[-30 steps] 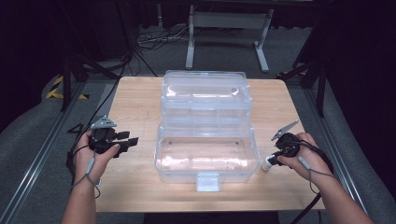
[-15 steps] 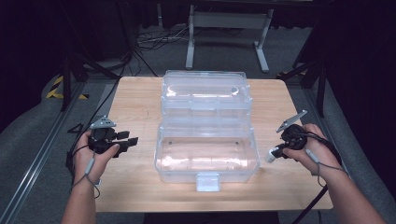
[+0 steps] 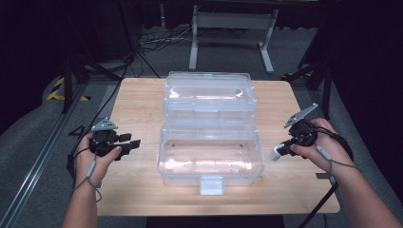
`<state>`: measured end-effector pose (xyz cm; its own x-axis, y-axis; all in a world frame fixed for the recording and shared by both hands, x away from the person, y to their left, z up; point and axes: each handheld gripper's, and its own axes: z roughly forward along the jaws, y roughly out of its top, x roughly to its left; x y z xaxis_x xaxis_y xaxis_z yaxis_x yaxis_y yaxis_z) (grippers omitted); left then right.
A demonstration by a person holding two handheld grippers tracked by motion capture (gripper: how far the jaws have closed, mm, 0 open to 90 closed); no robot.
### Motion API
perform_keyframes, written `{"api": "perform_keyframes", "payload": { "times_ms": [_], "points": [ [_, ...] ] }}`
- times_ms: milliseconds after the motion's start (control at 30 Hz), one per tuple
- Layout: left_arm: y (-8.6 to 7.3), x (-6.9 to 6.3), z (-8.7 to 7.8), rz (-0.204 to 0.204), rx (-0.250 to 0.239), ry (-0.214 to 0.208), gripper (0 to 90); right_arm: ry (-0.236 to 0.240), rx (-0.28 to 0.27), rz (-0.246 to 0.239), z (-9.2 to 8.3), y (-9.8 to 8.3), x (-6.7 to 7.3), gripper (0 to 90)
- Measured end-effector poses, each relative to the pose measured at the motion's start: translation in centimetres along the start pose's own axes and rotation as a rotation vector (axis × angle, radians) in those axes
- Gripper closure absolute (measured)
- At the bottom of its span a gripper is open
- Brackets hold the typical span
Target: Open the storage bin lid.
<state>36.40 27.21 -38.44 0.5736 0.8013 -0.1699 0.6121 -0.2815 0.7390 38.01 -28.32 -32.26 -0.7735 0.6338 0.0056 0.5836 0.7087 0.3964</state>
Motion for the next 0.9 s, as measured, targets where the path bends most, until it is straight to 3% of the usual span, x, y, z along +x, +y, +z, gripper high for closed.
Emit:
{"api": "perform_keyframes", "payload": {
  "times_ms": [267,433,900],
  "points": [
    [0.0,0.0,0.0,-0.003,0.002,-0.002,50.3,-0.005,-0.011,-0.021,-1.2,1.0,0.6,71.6],
    [0.0,0.0,0.1,-0.003,0.002,-0.003,50.2,0.019,-0.023,-0.043,-1.7,1.8,1.3,71.7],
    [0.0,0.1,0.0,-0.001,0.001,-0.008,50.1,0.050,-0.037,-0.107,-1.9,3.8,3.0,71.6]
  ]
}}
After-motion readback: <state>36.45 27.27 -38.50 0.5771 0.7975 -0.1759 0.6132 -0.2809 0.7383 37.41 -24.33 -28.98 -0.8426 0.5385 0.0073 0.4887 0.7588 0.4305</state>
